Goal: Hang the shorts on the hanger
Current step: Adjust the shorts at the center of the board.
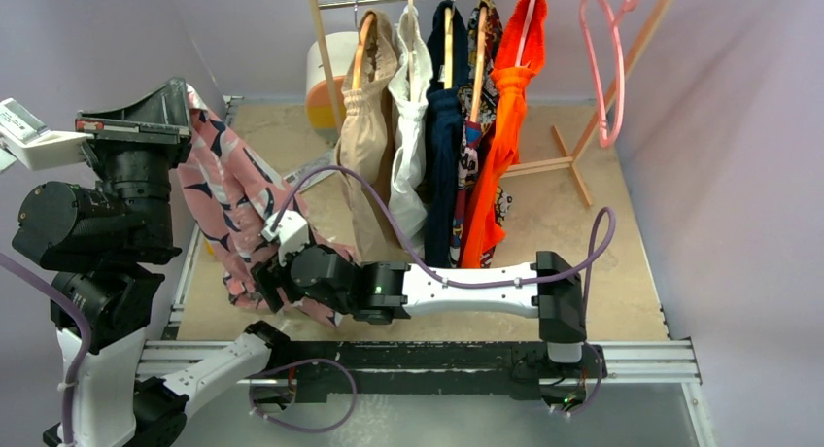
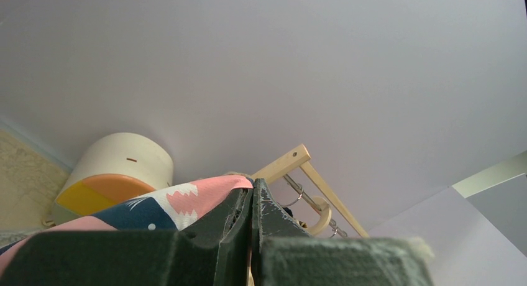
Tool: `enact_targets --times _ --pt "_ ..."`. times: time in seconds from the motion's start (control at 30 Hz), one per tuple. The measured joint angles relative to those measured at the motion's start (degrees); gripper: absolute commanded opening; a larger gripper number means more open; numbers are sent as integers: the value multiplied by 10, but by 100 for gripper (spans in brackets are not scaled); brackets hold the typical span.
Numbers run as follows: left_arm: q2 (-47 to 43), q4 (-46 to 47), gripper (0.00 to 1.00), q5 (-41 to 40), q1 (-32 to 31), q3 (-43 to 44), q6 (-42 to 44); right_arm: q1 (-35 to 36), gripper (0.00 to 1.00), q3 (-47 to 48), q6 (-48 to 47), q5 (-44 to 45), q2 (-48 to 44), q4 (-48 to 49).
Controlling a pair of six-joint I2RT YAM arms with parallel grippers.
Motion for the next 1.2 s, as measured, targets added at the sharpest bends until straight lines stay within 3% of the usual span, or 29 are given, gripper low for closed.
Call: enact_targets --times 0.13,0.17,0.2,0.37,0.4,0.47,0.57,0.7,0.77,0.9,1.2 --pt "-1 0 0 0 0 0 0 0 27 17 16 33 16 -29" --pt "-2 0 0 0 0 0 0 0 10 18 19 40 16 -34" --pt "-3 0 0 0 0 -1 0 0 0 19 18 43 15 -38" --pt "-17 -1 0 0 0 -10 6 0 0 18 -3 42 -15 -45" --pt "-22 -2 4 0 0 -14 10 0 0 14 -14 40 -33 -44" --pt "-37 -6 16 -1 0 -30 21 0 0 3 -35 36 -82 -47" --pt "-70 -14 49 -2 0 -71 38 0 0 -7 -54 29 -175 -49" --pt "-120 -36 63 13 0 -139 57 0 0 -43 -63 23 -312 -40" --pt "-141 -54 67 27 0 -170 65 0 0 -74 -61 19 -390 -41" --pt "-176 -95 70 57 0 -232 65 0 0 -99 -50 13 -457 -44" --pt "-280 -191 74 161 0 -351 50 0 0 -132 -13 27 -508 -59"
